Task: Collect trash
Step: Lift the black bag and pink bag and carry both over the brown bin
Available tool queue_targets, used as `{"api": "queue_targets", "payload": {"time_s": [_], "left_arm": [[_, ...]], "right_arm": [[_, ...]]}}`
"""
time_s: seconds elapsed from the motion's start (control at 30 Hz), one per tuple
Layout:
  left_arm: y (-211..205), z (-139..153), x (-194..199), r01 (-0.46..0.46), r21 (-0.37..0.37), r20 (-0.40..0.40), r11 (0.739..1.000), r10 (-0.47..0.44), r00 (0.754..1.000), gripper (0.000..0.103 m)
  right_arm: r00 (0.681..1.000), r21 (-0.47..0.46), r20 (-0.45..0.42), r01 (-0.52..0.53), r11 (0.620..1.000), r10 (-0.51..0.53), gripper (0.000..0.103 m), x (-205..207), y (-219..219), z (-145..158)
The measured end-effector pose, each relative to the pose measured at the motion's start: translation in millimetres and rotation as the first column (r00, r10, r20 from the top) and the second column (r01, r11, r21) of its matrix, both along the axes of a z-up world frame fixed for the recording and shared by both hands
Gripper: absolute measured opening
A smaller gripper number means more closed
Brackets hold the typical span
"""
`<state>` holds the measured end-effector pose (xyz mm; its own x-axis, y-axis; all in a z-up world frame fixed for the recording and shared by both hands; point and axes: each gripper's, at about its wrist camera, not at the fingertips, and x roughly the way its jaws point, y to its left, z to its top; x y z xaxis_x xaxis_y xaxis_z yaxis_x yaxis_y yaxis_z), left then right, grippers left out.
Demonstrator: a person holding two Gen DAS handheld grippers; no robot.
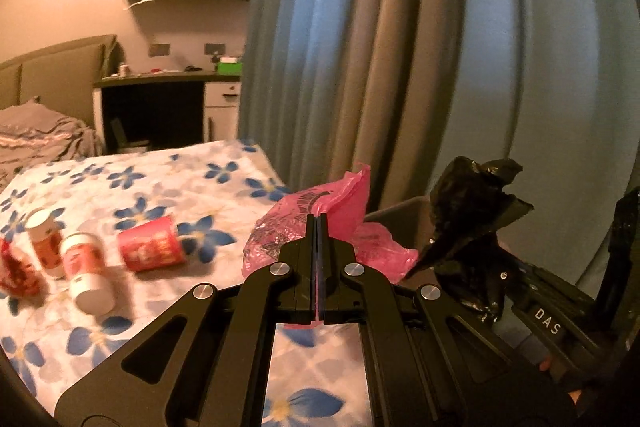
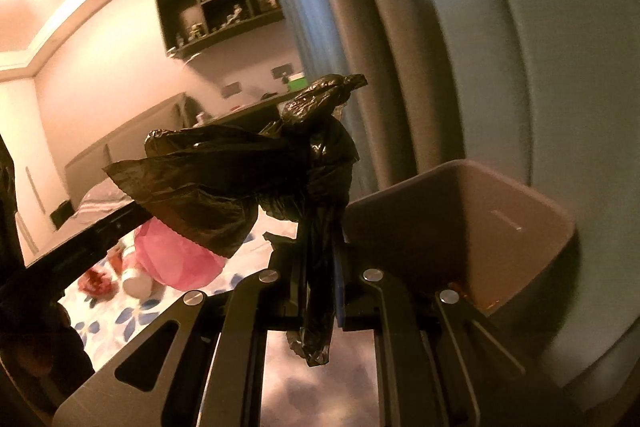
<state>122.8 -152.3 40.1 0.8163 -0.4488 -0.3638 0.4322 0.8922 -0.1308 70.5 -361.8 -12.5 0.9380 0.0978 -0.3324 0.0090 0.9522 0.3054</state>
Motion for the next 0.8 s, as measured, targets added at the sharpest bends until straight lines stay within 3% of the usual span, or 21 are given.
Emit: {"api": "queue_targets", "payload": {"time_s": [0.37,0.8], "left_arm": [[-63.2,-2.6,21.4,0.117,-0.018,-0.001,0.993,-0.117,0.993,0.000],[-106.0,-26.9,49.5,0.183,-0.016,-0.044,0.983,-0.183,0.982,0.000]], "right_arm": [[0.991,-0.012,0.013,0.132,0.991,-0.132,0.011,6.2,-43.9,2.2],[0.983,-0.034,-0.023,0.184,0.982,-0.185,0.011,23.7,-63.5,-9.0]]}}
